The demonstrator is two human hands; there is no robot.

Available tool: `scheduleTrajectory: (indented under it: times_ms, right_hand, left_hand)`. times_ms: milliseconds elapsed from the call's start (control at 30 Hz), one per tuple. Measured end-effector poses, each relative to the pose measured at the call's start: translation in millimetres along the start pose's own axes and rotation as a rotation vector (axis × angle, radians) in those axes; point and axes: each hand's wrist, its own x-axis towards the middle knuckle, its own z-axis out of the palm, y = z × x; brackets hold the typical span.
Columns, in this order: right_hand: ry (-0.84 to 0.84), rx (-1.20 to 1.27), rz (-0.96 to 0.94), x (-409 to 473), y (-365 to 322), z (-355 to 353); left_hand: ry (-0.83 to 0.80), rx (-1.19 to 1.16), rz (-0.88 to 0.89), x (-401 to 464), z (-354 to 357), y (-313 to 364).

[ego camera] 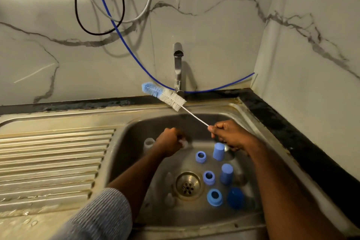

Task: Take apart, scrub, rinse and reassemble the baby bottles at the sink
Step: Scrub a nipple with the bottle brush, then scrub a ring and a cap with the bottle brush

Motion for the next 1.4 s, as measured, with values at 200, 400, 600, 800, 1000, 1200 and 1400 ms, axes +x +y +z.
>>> scheduleTrajectory:
  times_ms: [200,400,600,800,1000,1200,1400]
  right_hand:
    - [-0.041,-0.015,0.038,5,7,1]
    - [-0.046,0.031,0.055,10,10,2]
    - [-0.046,0.025,0.073,12,11,2]
    - [-0.033,0.027,0.068,14,13,2]
    - [-0.045,0.034,0.033,16,15,3]
    - [-0.022,0.032,-0.010,16,12,6]
    - [0.039,0.034,-0.084,20,12,13]
  left_hand:
    - [-0.051,0.382,-0.029,20,10,-14]
    - [-0.104,0.503,0.002,23,23,-17]
    - [-0.175,0.527,-0.005,22,23,-15]
    - [-0.239,0.474,0.171,32,40,25]
    - [-0.356,0.572,0.258,37,69,39]
    - [-0.214,0.304,0.226,36,51,37]
    - [0.068,-0.799,-0.133,-8,-28,15]
